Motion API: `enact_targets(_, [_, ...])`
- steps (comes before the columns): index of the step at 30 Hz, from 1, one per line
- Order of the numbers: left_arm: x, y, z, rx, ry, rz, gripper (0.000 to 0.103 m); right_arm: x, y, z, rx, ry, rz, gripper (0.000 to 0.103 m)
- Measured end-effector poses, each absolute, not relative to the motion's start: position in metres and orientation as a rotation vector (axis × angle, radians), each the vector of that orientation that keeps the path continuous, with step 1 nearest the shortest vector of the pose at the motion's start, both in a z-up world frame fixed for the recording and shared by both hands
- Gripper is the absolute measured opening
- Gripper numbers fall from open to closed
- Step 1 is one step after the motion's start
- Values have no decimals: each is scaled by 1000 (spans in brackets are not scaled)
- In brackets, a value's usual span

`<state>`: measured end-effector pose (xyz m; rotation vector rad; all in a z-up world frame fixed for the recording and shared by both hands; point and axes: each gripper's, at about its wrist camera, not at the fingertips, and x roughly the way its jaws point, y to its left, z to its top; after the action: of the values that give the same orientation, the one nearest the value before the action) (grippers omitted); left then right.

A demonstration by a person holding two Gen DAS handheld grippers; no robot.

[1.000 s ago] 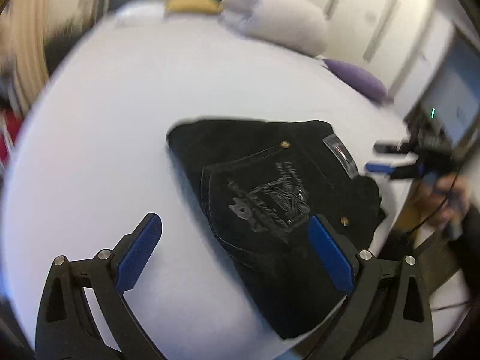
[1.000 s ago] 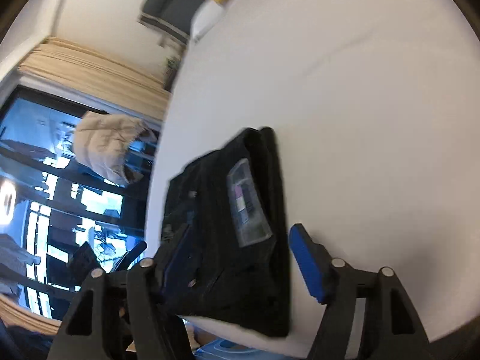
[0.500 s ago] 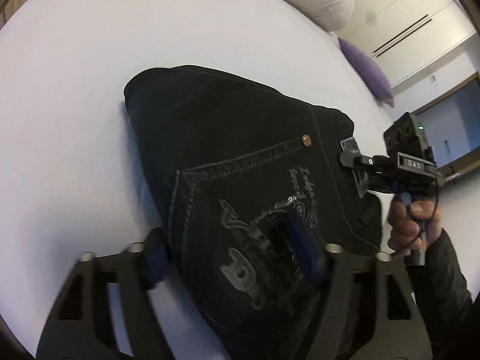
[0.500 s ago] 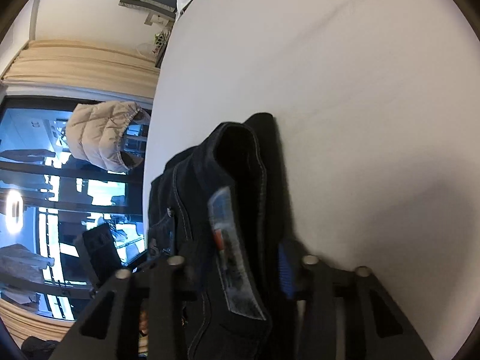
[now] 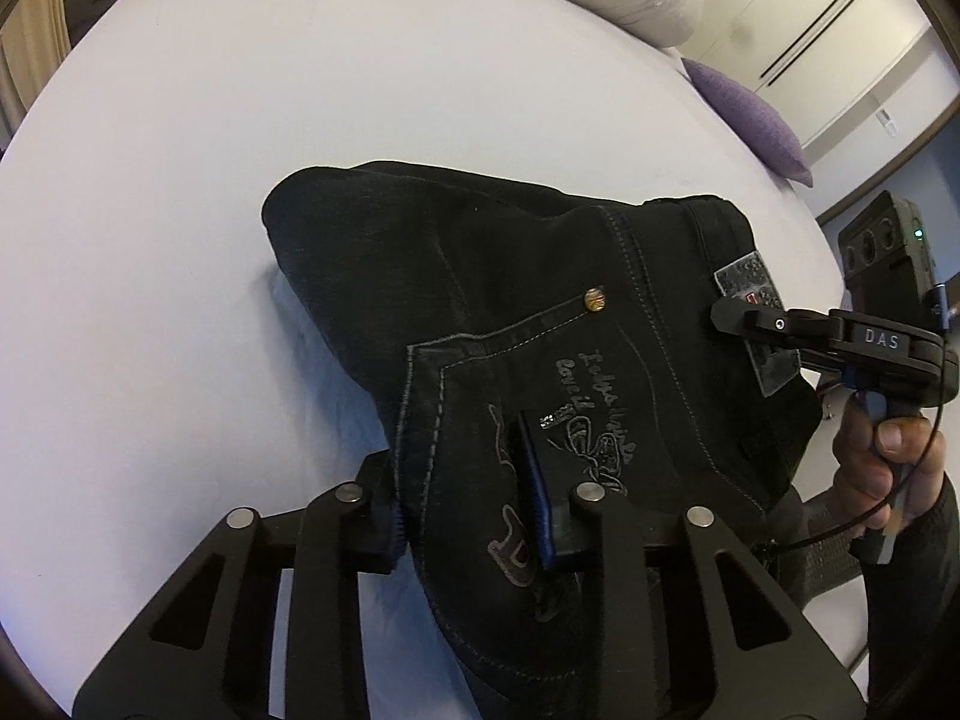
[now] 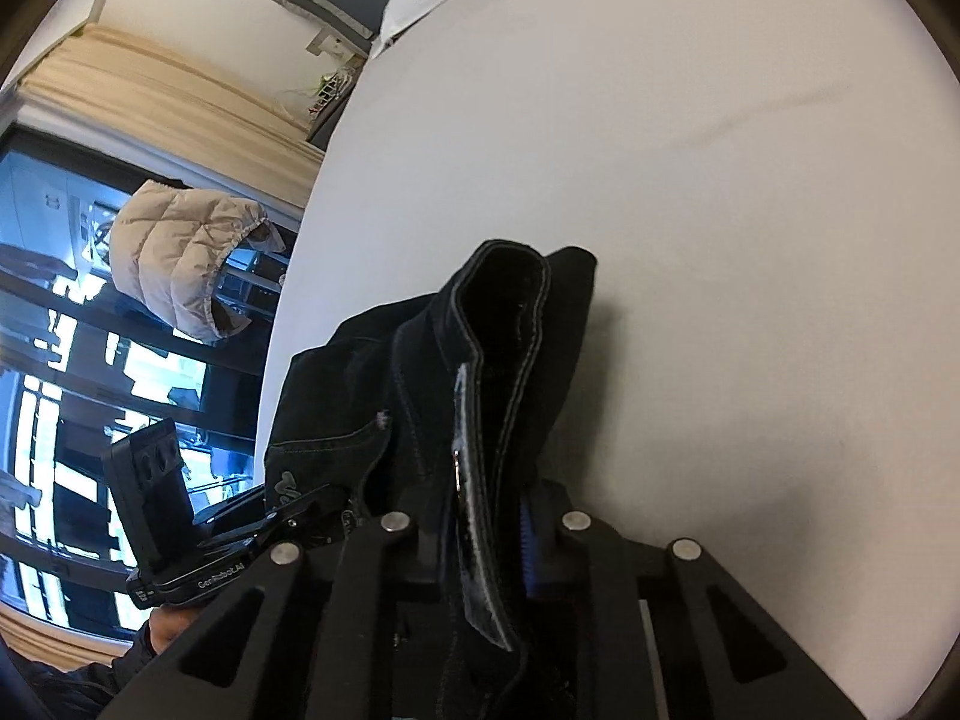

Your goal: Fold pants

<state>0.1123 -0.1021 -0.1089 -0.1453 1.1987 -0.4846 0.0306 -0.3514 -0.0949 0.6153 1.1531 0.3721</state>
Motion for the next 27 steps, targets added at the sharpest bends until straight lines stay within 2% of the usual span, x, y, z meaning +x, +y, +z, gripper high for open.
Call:
enact_targets(6, [113, -93, -85, -132, 1147, -475, 26, 44, -336, -71, 592, 1127, 392, 19])
enact_targets(13, [144, -47, -48, -107, 1068, -413, 26, 102, -294, -54, 575, 1103, 453, 18])
enact_targets(24, [246, 34, -38, -39, 1044, -282, 20, 223, -246, -78, 616, 1126, 460, 18])
enact_targets(25, [253, 37, -42, -36, 1044, -276, 9, 229, -244, -83, 615, 1133, 455, 18])
enact_targets(27, [269, 50, -51, -42, 1063, -262, 8, 242, -245, -102, 618, 1163, 422, 18])
